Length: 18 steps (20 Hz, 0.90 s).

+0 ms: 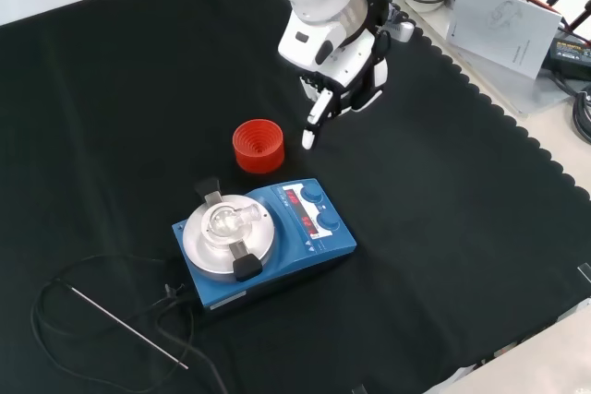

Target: Turn on the heater.

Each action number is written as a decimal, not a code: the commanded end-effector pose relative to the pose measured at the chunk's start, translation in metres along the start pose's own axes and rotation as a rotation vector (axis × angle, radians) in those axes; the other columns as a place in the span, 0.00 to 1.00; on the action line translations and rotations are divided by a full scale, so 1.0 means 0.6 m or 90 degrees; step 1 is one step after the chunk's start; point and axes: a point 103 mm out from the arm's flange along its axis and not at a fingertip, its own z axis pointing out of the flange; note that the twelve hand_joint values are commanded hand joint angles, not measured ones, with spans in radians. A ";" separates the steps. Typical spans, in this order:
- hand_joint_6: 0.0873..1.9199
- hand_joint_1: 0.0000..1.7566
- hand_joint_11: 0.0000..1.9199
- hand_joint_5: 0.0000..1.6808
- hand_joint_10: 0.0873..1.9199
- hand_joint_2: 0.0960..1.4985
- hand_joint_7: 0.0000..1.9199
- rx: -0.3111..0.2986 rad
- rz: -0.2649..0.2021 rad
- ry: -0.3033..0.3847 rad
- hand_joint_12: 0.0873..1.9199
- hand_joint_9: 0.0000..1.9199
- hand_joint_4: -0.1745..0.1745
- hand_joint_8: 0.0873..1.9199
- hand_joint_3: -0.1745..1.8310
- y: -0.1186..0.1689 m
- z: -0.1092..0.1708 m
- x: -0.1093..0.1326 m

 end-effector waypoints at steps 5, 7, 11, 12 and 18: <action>0.13 0.87 0.70 0.16 0.53 0.33 0.77 0.004 -0.011 -0.013 0.55 0.79 0.34 0.60 0.63 -0.005 0.016 0.016; 0.13 0.88 0.70 0.16 0.53 0.33 0.77 0.010 -0.015 -0.019 0.55 0.79 0.34 0.60 0.63 -0.004 0.022 0.023; 0.13 0.87 0.70 0.16 0.53 0.33 0.77 0.018 -0.027 -0.029 0.55 0.79 0.34 0.60 0.63 -0.004 0.036 0.033; 0.13 0.87 0.70 0.16 0.53 0.33 0.77 0.021 -0.031 -0.032 0.55 0.79 0.34 0.60 0.63 -0.005 0.039 0.035; 0.13 0.87 0.70 0.17 0.53 0.33 0.77 0.026 -0.047 -0.033 0.55 0.79 0.34 0.60 0.63 -0.007 0.051 0.045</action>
